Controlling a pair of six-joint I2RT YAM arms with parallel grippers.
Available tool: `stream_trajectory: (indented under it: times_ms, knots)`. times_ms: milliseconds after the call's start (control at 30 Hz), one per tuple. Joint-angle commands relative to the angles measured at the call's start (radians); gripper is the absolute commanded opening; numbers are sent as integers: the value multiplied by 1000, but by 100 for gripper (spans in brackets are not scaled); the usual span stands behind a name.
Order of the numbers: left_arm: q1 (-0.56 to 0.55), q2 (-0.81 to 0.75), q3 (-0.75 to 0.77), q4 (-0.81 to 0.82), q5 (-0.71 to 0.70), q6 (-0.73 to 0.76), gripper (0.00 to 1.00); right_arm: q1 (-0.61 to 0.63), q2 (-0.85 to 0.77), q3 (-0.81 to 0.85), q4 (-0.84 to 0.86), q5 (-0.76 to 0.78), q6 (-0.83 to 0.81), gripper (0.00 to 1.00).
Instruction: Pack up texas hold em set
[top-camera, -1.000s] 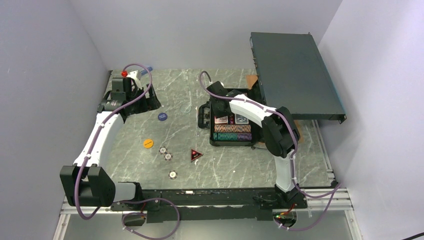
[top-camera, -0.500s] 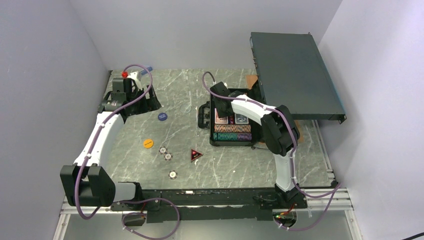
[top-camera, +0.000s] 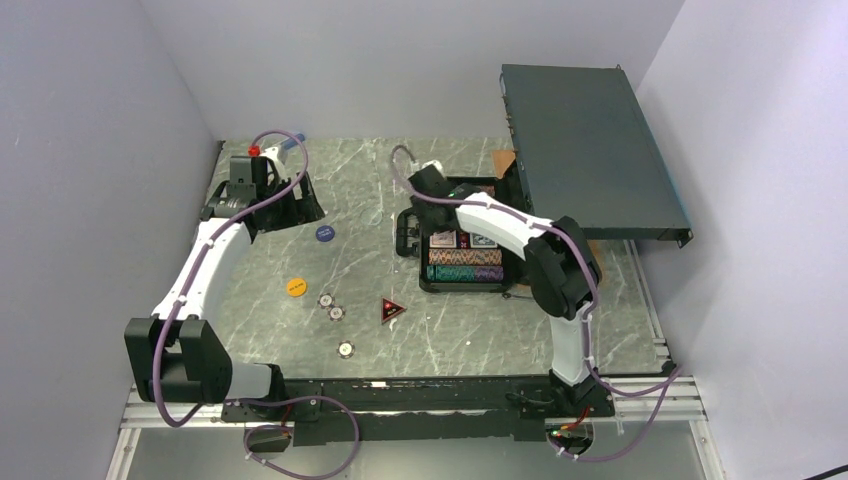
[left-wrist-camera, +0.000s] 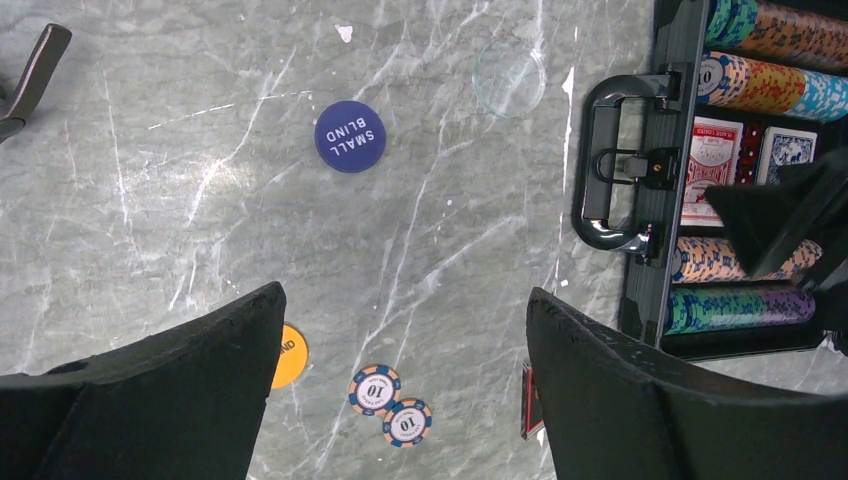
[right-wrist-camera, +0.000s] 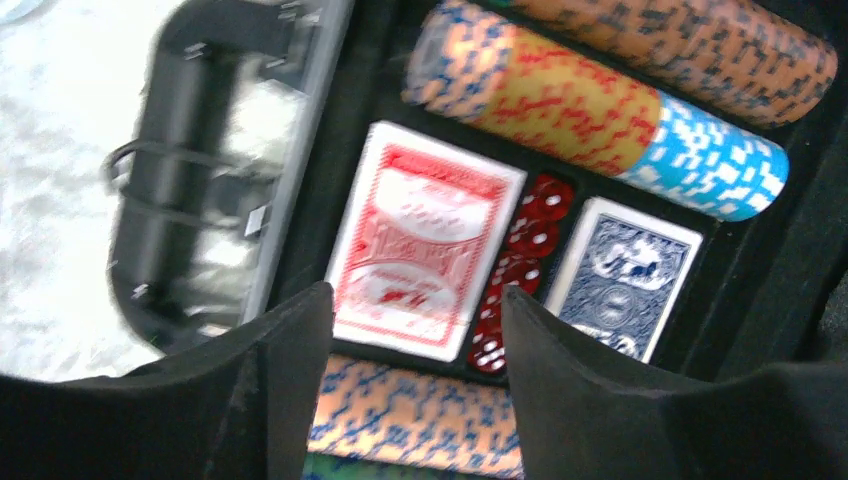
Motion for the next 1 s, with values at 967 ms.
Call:
stream_trajectory:
  times_ms: [967]
  knots:
    - [-4, -102, -19, 35, -139, -9, 97, 405, -23, -125, 15, -409, -313, 100]
